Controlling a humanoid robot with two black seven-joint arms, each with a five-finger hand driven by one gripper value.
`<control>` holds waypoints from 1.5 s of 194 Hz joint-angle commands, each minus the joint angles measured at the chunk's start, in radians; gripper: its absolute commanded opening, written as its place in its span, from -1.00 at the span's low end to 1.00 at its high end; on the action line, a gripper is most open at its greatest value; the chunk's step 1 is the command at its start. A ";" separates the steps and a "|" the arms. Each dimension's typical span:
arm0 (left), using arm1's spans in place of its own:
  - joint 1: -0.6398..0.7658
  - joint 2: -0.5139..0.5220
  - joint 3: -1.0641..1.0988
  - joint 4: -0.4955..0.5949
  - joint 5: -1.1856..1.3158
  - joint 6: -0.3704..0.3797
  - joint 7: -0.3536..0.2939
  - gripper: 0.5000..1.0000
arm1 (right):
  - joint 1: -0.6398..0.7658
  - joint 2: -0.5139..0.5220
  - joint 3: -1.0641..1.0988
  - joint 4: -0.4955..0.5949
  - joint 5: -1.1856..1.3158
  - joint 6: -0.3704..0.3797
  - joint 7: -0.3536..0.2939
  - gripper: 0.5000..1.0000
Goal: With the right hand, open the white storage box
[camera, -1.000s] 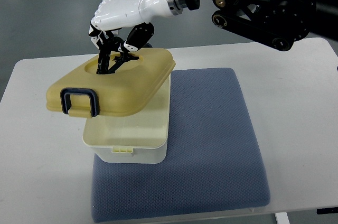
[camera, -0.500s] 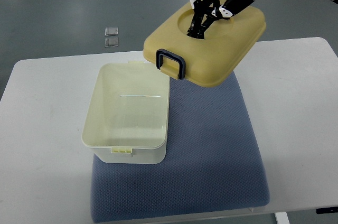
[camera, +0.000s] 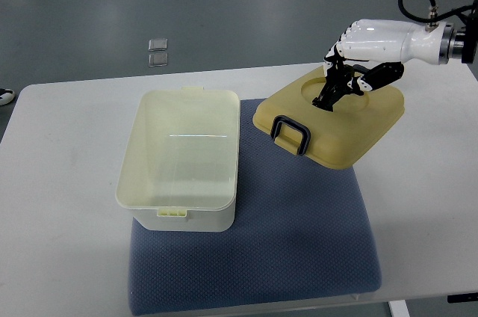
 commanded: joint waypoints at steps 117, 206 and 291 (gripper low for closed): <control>-0.001 0.000 -0.001 0.000 0.000 0.000 0.000 1.00 | -0.070 0.115 -0.064 -0.006 0.035 -0.097 0.000 0.69; -0.001 0.000 0.000 0.000 0.000 0.000 0.000 1.00 | -0.068 0.083 0.257 -0.037 0.581 0.396 -0.149 0.71; 0.000 0.000 0.000 0.000 0.000 0.000 0.000 1.00 | -0.168 0.209 0.290 -0.213 1.729 0.292 -0.524 0.72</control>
